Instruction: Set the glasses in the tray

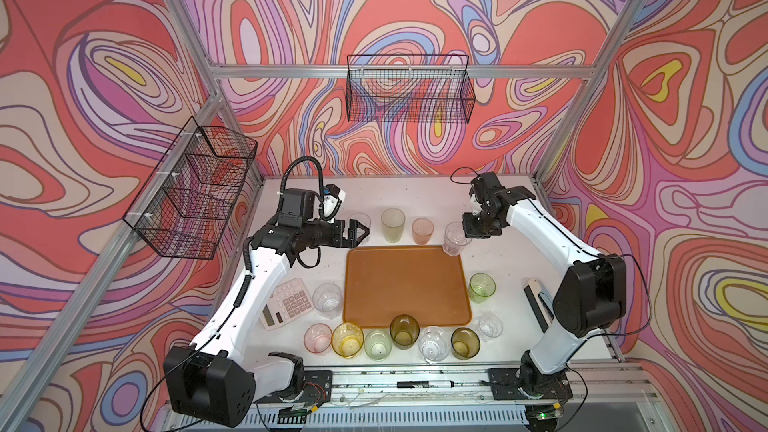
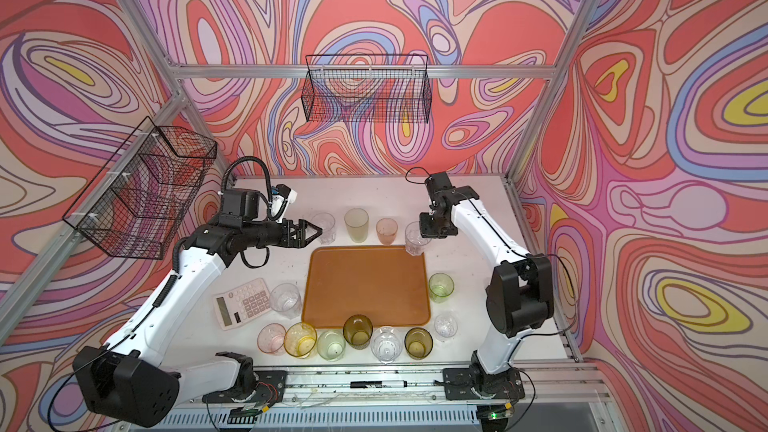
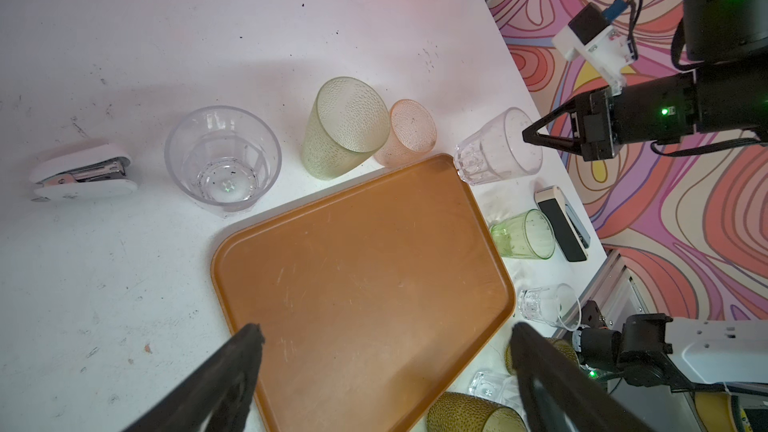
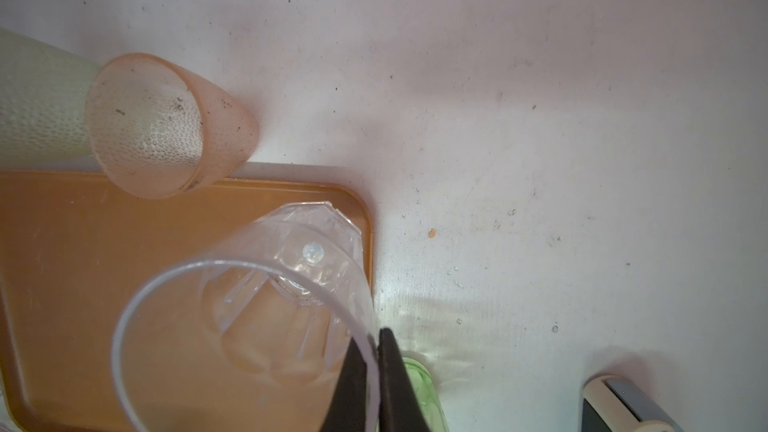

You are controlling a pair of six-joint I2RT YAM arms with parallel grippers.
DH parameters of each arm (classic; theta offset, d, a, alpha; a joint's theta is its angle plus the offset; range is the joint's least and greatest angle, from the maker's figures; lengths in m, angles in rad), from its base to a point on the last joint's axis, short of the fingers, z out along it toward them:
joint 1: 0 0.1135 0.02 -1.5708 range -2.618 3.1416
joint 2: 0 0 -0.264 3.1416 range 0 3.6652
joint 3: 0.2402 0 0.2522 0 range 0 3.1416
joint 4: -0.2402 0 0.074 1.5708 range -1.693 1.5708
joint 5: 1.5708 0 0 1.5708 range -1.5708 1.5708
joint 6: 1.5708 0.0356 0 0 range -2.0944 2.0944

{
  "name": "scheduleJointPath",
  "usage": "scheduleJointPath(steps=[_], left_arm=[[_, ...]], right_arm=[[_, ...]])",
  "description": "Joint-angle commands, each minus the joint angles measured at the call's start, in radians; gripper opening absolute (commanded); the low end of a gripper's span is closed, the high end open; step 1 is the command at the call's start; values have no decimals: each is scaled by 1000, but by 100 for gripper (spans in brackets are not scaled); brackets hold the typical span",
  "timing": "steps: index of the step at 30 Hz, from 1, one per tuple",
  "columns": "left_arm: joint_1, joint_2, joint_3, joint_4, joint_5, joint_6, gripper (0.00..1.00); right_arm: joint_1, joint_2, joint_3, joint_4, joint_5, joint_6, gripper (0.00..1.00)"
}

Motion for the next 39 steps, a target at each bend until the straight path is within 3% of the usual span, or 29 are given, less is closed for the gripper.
scheduleJointPath(steps=[1, 39], left_arm=[[-5, -15, -12, 13, 3, 0, 96], [-14, 5, -12, 9, 3, 0, 96]], right_arm=[[17, -16, -24, 10, -4, -1, 0], [49, 109, -49, 76, 42, -1, 3]])
